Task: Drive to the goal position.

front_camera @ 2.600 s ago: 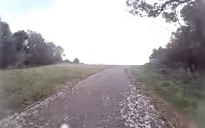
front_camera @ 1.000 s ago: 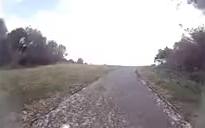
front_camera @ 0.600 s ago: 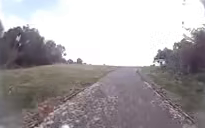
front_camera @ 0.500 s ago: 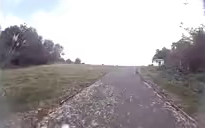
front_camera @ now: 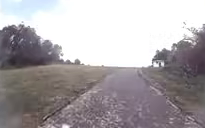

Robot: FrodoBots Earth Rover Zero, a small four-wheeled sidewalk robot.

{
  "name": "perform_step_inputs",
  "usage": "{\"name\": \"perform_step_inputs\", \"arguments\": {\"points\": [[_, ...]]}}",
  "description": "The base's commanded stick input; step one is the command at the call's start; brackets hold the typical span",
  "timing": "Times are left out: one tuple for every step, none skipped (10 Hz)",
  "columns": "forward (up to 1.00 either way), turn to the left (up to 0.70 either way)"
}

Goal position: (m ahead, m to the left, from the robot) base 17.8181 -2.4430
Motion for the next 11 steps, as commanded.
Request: {"name": "perform_step_inputs", "arguments": {"points": [[1.0,-0.2],[1.0,0.0],[1.0,0.0],[1.0,0.0],[1.0,0.0],[1.0,0.0],[1.0,0.0],[1.0,0.0],[1.0,0.0],[1.0,0.0],[1.0,0.0]]}}
